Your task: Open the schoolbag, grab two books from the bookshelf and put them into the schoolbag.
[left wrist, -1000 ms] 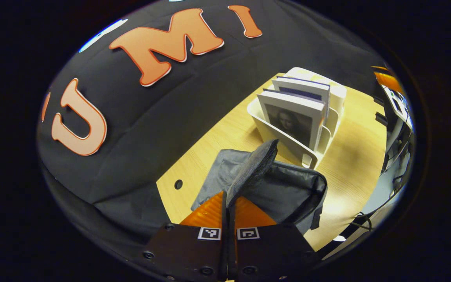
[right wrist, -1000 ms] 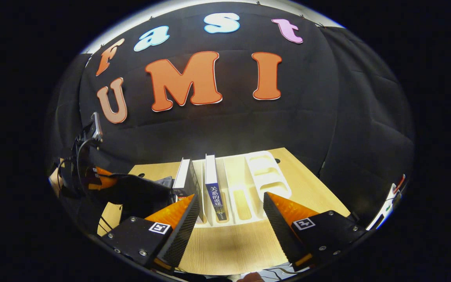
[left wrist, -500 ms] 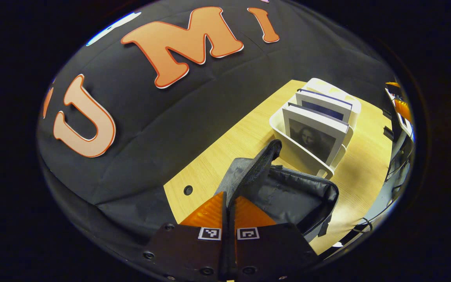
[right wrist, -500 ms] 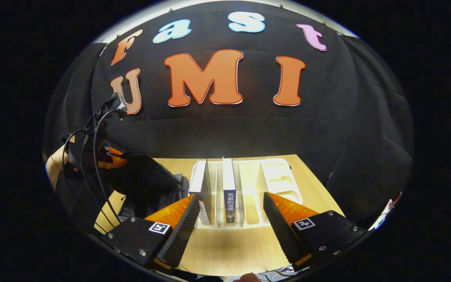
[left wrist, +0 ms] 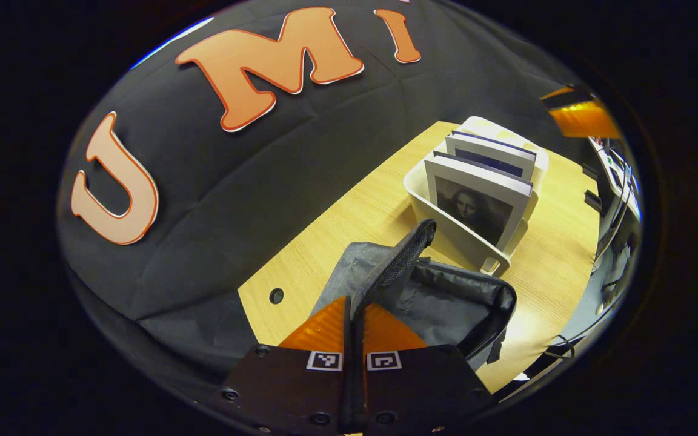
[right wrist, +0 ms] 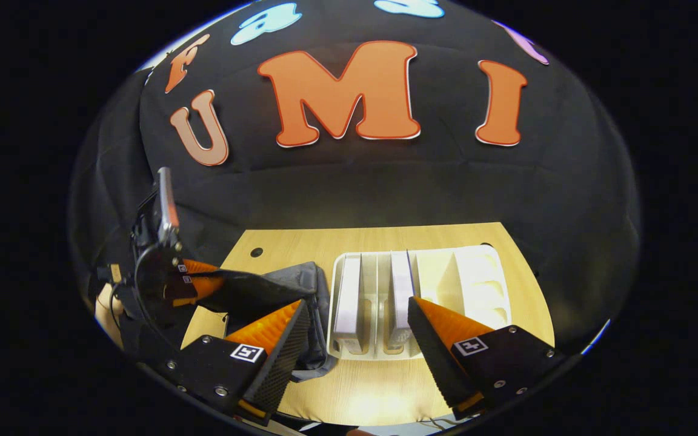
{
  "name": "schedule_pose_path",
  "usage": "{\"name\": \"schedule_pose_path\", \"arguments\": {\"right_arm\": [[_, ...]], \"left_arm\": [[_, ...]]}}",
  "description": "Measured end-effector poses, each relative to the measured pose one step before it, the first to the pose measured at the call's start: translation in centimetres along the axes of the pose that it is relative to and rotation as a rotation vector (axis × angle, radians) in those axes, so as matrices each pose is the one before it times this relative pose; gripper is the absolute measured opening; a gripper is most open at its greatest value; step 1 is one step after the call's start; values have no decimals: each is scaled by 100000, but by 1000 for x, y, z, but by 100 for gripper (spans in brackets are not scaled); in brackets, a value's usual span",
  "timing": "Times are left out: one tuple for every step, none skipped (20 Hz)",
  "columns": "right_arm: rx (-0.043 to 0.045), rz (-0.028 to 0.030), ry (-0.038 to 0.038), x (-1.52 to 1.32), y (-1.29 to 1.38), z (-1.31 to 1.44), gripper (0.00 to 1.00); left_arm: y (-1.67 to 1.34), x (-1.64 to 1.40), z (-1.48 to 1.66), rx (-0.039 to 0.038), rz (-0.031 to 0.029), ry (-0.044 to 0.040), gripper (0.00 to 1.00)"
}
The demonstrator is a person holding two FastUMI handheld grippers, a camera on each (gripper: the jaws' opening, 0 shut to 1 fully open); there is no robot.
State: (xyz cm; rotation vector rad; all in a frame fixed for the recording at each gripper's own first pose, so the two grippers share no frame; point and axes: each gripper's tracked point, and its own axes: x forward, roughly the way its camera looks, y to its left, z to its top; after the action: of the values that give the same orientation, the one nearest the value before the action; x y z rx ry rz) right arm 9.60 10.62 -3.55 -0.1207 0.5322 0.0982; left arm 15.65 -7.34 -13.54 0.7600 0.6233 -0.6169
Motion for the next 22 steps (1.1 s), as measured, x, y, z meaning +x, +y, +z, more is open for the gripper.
{"name": "schedule_pose_path", "arguments": {"right_arm": [[26,1600,4591,1183,539,610,98],[905,2145,5807,1034,546,159,98],[1355,2304,6024,1014,586,24,98],[1267,491,5681,1154,196,-79,98],[538,-1286,6013,1108,-360,-238,98],[-612,-2202,4559,1428,-303,15,98],[-1231,-2848,4094,1232,-476,-124,98],[-831,-2797,4183,1273,-467,-353,99],[-1219,-1381,3546,914,-170,-243,98],[-1116,-1788,1996,1266,-93,-107,99],[-1124,-1751,1896,832,-98,-62,99],[-474,-220,1792,567,285,-57,99],[169,305,1602,546,275,25,99],[757,49,1398,417,135,57,99],[853,-61,1125,516,66,179,99],[1001,-325,1097,483,-73,48,99],[763,-822,1216,481,-225,132,99],[726,-1285,1538,401,-258,73,99],[1110,-1965,1733,473,-405,-44,95],[1063,-766,1420,849,-148,-209,92],[825,277,1517,381,30,-172,83],[982,821,2132,449,240,-354,78]], "left_arm": [[71,115,5,-457,-142,-154,1],[-4,-27,-59,-458,169,-166,1],[53,152,41,-394,-8,-392,1],[75,52,-139,-457,39,-193,1],[105,122,-1,-348,170,-168,1],[107,60,-149,-322,105,111,1],[69,185,35,-340,-141,149,0],[55,72,-135,-281,-161,-30,1],[-38,51,-7,-270,-333,256,1],[-69,75,-118,-226,-269,45,1],[23,22,-37,-223,-389,58,1],[14,117,-186,-292,-211,280,0],[13,112,115,-234,-343,49,1],[-9,107,-178,-335,-74,265,1],[-18,149,-146,-373,-319,403,1],[-99,138,24,-230,-474,108,1],[-57,21,-46,-345,-232,251,1],[-38,161,-112,-201,-284,329,1],[-18,103,2,-215,-190,262,1],[-31,159,4,-80,-230,295,1],[-31,118,-27,-92,-271,357,1],[17,32,-149,-112,-111,489,1]]}}
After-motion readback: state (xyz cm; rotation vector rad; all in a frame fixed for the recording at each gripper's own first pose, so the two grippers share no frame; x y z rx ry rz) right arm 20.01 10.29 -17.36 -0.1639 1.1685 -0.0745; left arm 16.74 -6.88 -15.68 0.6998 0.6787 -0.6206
